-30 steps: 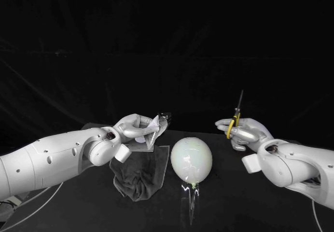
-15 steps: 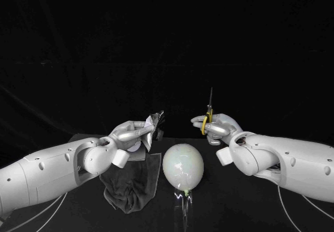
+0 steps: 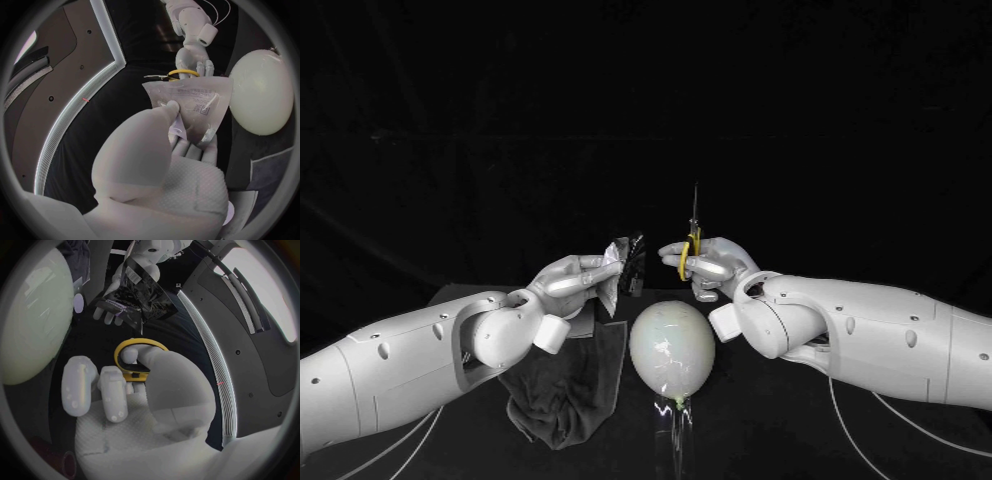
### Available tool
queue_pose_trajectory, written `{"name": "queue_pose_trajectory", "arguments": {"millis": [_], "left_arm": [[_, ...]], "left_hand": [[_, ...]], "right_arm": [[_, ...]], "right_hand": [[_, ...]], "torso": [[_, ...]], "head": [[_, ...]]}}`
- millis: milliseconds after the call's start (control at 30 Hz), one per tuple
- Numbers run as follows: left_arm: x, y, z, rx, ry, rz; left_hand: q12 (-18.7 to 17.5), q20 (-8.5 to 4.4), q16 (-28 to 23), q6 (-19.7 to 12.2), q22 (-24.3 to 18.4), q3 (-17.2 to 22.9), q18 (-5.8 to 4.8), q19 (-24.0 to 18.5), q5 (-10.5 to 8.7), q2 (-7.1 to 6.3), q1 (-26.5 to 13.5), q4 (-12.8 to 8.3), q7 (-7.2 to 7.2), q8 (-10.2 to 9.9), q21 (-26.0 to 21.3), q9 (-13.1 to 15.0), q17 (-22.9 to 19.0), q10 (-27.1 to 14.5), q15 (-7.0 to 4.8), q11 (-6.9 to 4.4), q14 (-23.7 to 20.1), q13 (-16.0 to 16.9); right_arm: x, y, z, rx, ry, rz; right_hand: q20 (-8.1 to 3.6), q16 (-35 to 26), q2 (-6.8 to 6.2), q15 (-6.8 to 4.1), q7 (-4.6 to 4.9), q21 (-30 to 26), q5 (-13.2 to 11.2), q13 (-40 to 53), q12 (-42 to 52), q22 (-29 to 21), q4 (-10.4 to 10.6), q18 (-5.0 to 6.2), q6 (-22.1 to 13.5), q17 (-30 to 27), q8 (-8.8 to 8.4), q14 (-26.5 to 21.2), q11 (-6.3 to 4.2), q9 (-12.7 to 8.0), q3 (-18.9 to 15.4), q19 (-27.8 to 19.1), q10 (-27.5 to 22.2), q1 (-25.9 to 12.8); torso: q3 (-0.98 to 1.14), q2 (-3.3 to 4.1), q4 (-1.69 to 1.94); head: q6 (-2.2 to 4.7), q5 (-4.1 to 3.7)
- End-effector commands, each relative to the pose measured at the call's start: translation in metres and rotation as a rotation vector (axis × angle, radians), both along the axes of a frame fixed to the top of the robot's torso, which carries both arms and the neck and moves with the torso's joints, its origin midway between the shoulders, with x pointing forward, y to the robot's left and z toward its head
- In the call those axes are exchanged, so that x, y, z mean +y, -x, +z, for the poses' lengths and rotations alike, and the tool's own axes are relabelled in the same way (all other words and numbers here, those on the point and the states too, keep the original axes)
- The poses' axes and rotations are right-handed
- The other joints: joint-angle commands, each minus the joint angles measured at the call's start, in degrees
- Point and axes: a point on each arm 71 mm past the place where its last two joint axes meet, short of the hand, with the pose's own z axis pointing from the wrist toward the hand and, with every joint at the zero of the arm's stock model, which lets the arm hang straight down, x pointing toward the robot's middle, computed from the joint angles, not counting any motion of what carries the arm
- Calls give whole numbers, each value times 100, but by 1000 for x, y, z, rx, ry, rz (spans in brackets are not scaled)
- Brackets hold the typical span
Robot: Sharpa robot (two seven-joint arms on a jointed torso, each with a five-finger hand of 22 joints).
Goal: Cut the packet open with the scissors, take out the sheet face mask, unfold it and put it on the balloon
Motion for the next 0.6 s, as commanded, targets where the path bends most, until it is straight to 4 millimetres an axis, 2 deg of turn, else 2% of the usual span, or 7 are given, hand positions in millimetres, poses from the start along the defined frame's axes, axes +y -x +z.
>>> {"name": "queue_pose_trajectory", "arguments": {"millis": [33, 333, 600], "left_arm": [[-5, 1, 4, -5, 36, -30], [-4, -1, 7, -15, 35, -26], [-1, -5, 8, -22, 29, -12]], "left_hand": [[-39, 3, -22, -14, -8, 19, -36, -30, 11, 5, -66, -8, 44, 27, -37, 8, -7, -35, -5, 11, -39, -7], [-39, 7, -27, -13, -9, 28, -43, -37, 11, 8, -76, -27, 53, 34, -40, 12, -9, -55, 7, 22, -49, -7], [-38, 9, -31, -8, -10, 36, -51, -40, 11, 13, -87, -41, 63, 43, -42, 17, -11, -67, 19, 33, -54, -7]], "right_arm": [[5, 0, 0, 15, -13, 13], [11, 3, 0, 26, -19, 30], [17, 11, 0, 36, -30, 62]], "right_hand": [[10, 19, -24, 42, 330, 33, -21, 1218, 2715, 542, 2, -12, -360, 1396, -22, 572, 263, -19, -50, 30, 2285, -51], [28, 19, -37, 70, 374, 31, -24, 1218, 2724, 544, 18, -13, -415, 1394, -19, 572, 301, -85, -85, 28, 2283, -73], [68, 19, -97, 123, 423, 16, -24, 1218, 2737, 538, 41, -11, -516, 1392, -23, 571, 342, -181, -185, 16, 2278, -116]], "torso": [[-6, 1, 4], [-3, -7, 9], [-2, -6, -1]], "head": [[-4, -29], [-23, -22], [-18, -19]]}}
